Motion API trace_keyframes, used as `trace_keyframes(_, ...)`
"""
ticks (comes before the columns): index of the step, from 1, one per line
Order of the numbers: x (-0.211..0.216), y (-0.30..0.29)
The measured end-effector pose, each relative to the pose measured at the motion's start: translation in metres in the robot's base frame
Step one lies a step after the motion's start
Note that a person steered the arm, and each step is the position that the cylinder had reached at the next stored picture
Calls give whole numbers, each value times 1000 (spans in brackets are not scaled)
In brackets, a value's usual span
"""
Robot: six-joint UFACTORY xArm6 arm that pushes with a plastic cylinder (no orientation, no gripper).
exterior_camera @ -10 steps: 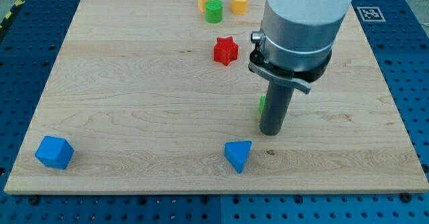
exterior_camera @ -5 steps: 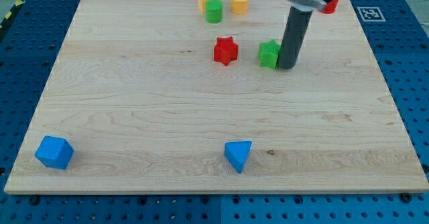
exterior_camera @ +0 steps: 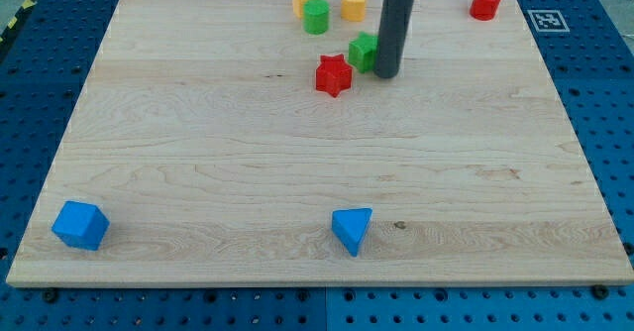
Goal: Push the green star to the yellow heart
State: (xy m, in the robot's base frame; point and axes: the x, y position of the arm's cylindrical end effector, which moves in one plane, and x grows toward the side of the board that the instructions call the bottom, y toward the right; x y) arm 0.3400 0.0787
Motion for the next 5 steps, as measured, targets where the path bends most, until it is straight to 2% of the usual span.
trace_keyframes(1,-14,-15)
trace_keyframes(3,11,-21)
trace_keyframes(5,-6,-57)
